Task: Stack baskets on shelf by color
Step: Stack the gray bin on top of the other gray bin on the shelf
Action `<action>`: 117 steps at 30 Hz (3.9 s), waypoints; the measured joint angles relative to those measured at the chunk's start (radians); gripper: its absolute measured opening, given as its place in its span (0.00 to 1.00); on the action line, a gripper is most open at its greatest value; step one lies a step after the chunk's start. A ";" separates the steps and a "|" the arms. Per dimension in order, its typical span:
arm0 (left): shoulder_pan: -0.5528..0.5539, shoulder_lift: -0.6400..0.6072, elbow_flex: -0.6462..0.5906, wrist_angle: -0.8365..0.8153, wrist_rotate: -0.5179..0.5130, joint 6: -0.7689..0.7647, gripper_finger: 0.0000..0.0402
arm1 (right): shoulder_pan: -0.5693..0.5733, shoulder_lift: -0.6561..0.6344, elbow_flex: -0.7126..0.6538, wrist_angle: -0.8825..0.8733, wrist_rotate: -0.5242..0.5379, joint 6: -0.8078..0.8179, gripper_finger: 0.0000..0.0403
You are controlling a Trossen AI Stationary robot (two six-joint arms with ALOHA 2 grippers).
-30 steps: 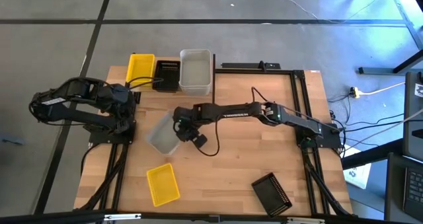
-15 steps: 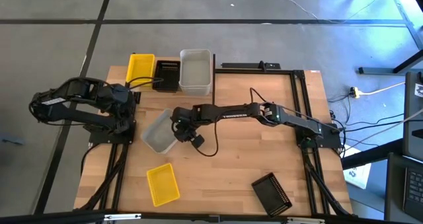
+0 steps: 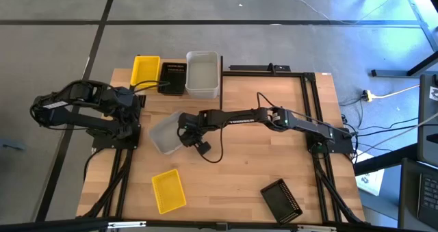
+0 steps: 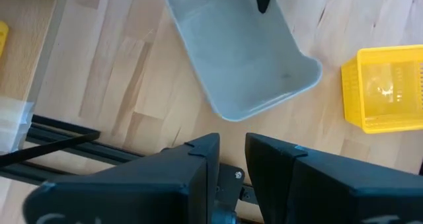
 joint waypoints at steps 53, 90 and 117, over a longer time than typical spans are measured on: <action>0.000 -0.093 0.000 0.594 0.125 0.396 0.16 | 0.374 -0.417 0.072 -0.548 0.432 1.900 0.00; 0.001 -0.028 -0.006 0.801 -0.015 0.485 0.16 | 0.253 -0.659 0.072 -0.869 0.708 2.061 0.00; 0.001 -0.007 -0.007 0.953 -0.344 0.680 0.16 | -0.137 -0.616 0.071 -0.010 0.491 1.398 0.00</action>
